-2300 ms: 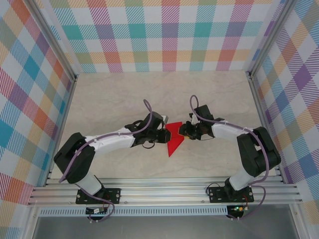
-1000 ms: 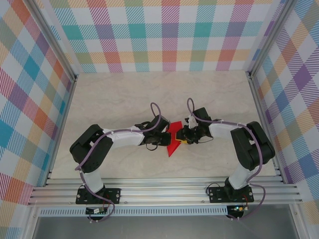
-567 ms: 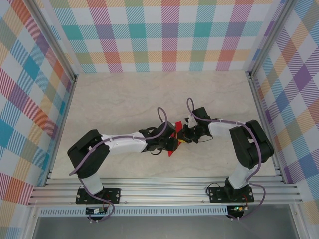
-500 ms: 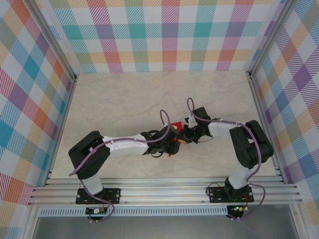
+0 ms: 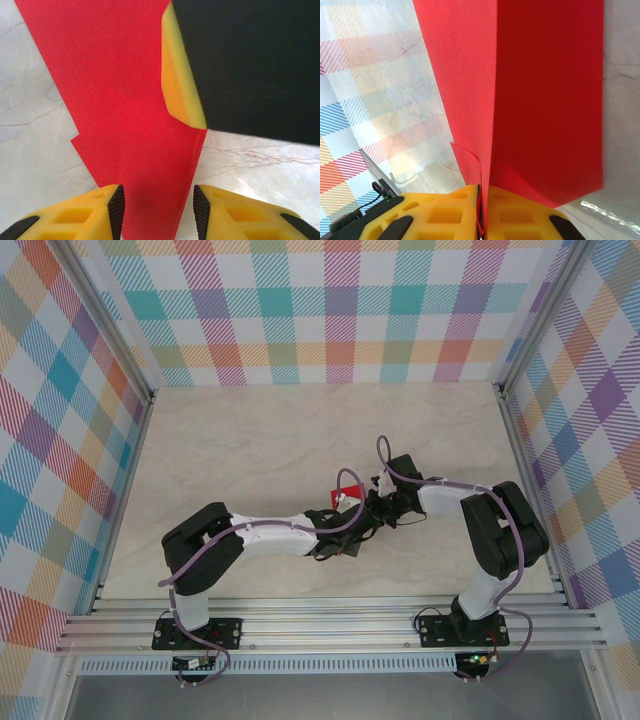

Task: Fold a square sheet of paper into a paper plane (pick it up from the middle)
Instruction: Third fold the triangle at the center of the table.

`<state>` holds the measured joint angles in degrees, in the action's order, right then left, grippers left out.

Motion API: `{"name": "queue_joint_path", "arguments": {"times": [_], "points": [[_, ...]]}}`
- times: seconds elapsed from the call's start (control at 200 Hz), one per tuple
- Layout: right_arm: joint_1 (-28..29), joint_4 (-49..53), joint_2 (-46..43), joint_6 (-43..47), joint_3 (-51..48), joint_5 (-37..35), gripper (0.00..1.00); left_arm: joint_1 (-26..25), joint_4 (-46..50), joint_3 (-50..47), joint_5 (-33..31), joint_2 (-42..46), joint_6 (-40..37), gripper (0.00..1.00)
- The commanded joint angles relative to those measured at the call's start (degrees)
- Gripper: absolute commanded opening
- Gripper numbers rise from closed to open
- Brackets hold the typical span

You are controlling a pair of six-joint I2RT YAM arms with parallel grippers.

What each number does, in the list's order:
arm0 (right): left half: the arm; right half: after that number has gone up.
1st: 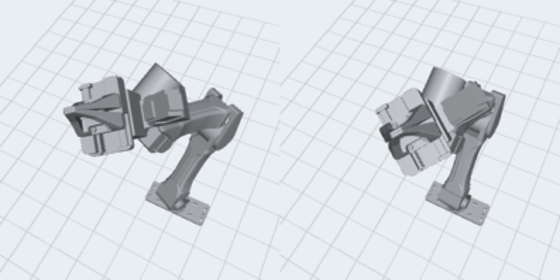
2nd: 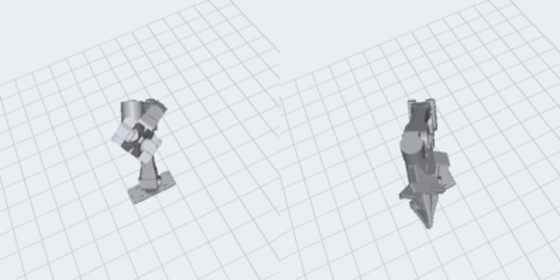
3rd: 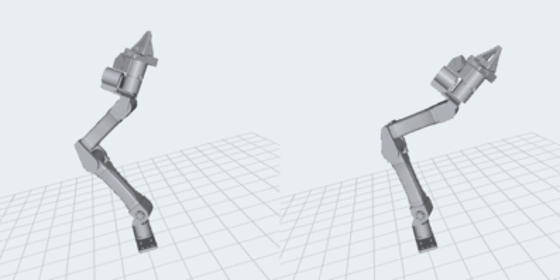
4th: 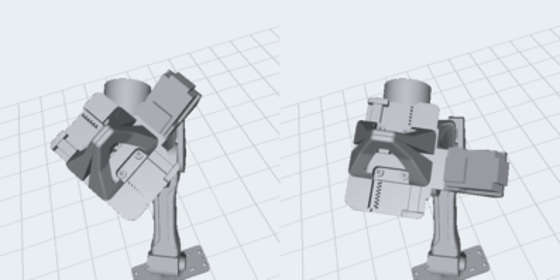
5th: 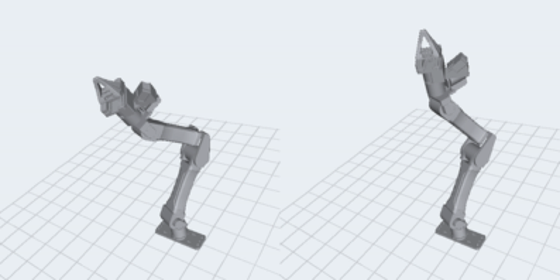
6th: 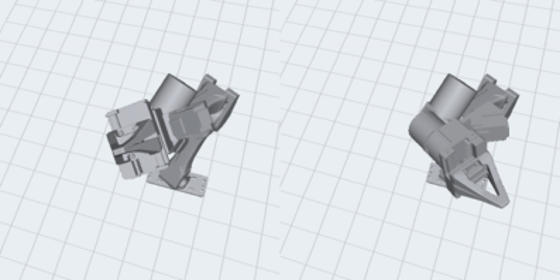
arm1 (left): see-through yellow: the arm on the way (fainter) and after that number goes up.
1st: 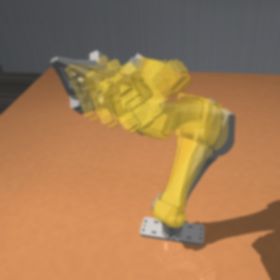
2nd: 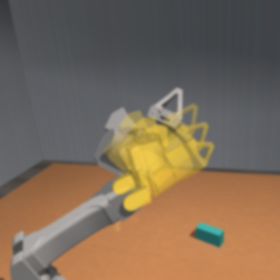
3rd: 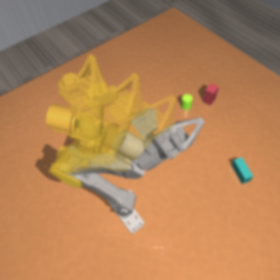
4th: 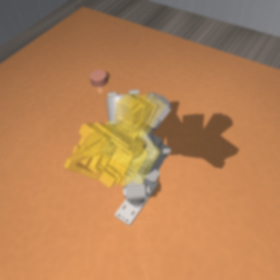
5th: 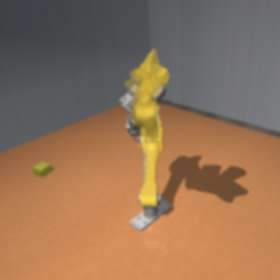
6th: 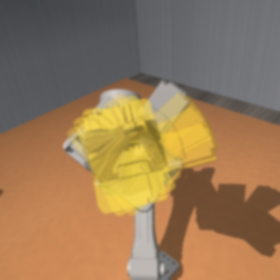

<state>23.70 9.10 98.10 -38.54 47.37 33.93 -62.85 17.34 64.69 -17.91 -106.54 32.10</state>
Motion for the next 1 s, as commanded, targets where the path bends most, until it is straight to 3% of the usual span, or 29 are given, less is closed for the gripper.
{"name": "queue_joint_path", "arguments": {"times": [0.0, 0.29, 0.995], "points": [[-0.07, 0.94, -0.22, -0.26, 1.58, 1.33, 0.1, -1.37, 2.98, 1.32, -4.07, -1.35, 2.26, 0.42], [-0.07, 1.57, -0.54, -0.12, 1.67, 1.31, 0.1, -2.18, 3.14, 1.33, -6.42, -1.82, 3.46, 0.3], [-0.14, 2.57, -0.55, 0.31, 1.93, 0.86, 0.12, -2.75, 3.29, 1.11, -7.3, -1.89, 4.46, 0.14]]}}
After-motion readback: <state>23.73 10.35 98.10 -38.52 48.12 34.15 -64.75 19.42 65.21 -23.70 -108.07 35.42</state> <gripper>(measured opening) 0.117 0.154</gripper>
